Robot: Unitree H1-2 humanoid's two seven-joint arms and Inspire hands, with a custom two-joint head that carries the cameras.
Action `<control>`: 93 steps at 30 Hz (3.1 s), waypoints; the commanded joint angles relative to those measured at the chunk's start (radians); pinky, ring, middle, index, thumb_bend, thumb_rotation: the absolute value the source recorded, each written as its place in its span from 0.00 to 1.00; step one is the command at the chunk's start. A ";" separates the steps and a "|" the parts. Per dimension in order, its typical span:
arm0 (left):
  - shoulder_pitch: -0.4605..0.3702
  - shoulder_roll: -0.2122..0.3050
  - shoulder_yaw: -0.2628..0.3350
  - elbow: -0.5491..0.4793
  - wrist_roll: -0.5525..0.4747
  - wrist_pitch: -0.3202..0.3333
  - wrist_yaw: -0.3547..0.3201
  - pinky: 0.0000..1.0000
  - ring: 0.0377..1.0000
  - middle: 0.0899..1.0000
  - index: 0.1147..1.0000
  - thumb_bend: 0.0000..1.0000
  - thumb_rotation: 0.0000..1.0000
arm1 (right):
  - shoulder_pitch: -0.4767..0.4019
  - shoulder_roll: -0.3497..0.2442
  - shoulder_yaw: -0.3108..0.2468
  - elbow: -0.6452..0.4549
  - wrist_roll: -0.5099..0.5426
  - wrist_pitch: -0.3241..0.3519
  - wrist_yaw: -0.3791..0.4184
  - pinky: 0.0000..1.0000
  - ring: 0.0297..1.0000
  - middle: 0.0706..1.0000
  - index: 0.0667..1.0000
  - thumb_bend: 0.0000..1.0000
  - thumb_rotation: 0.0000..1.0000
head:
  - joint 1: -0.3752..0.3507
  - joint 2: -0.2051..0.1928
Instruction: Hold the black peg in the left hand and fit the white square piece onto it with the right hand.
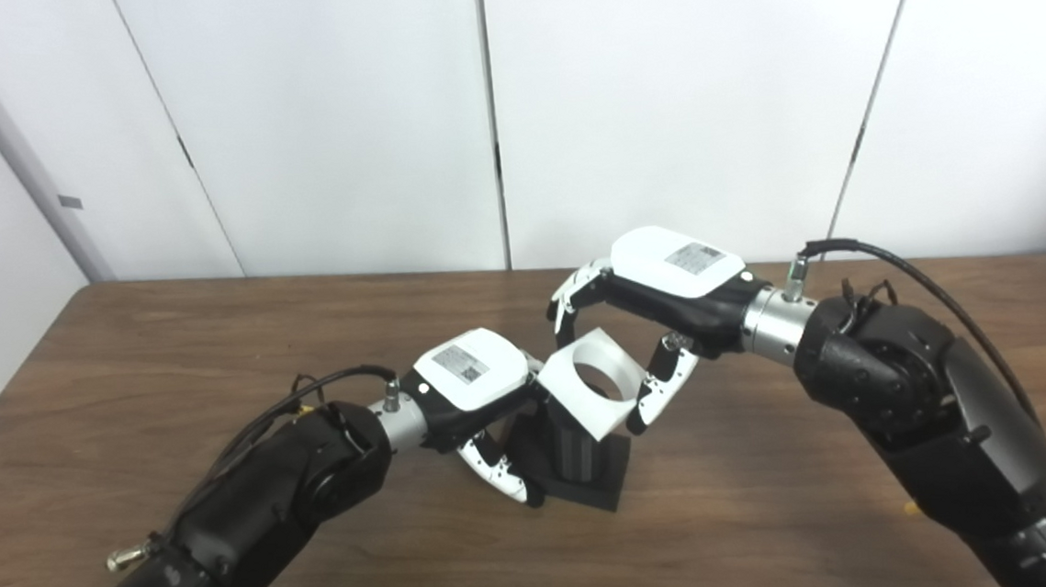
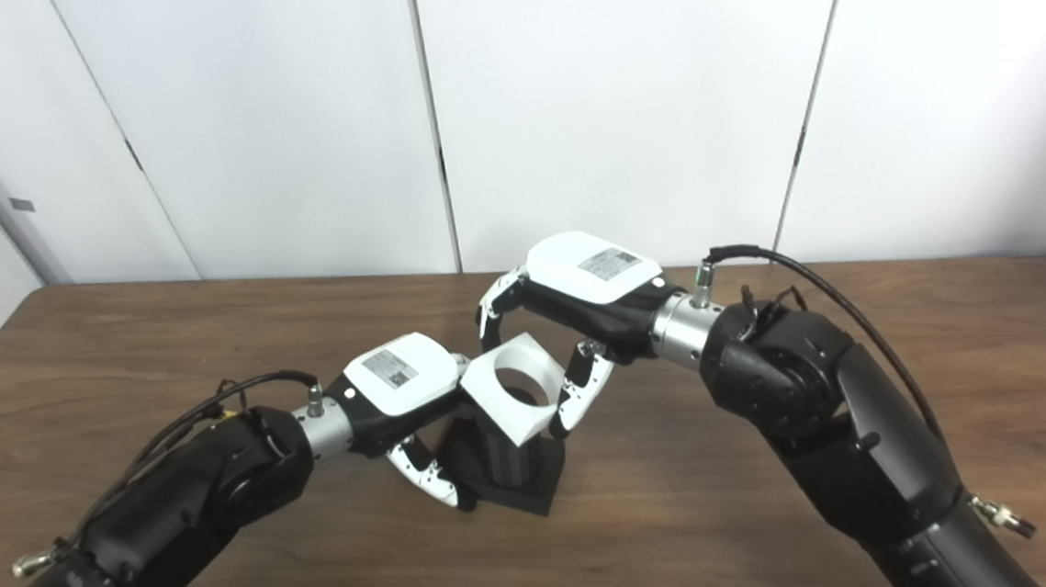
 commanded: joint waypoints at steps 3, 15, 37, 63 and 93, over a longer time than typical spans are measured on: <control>0.067 -0.005 -0.063 0.036 0.059 -0.019 -0.101 0.71 0.81 0.79 0.43 0.52 0.08 | -0.048 -0.005 -0.009 -0.012 0.008 -0.020 -0.016 0.70 0.80 0.74 0.44 0.52 0.13 | -0.001 0.002; 0.068 -0.008 -0.063 0.031 0.062 -0.012 -0.105 0.72 0.81 0.79 0.43 0.52 0.08 | -0.042 -0.012 -0.002 -0.011 0.022 -0.019 0.004 0.70 0.78 0.72 0.44 0.52 0.13 | 0.000 0.007; 0.068 -0.020 -0.064 0.027 0.057 0.000 -0.115 0.74 0.82 0.80 0.43 0.52 0.08 | -0.046 0.012 0.024 0.033 0.025 -0.010 0.010 0.75 0.79 0.73 0.44 0.52 0.13 | 0.010 0.012; 0.063 -0.023 -0.072 0.019 0.060 0.010 -0.143 0.77 0.82 0.81 0.43 0.52 0.08 | -0.067 0.041 0.078 0.074 -0.005 -0.019 0.019 0.76 0.80 0.73 0.44 0.52 0.13 | 0.012 0.021; 0.068 -0.022 -0.067 0.018 0.053 0.010 -0.149 0.75 0.82 0.81 0.43 0.52 0.08 | -0.096 -0.003 0.172 0.047 -0.094 0.087 0.209 0.80 0.82 0.80 0.72 0.89 0.33 | 0.010 0.030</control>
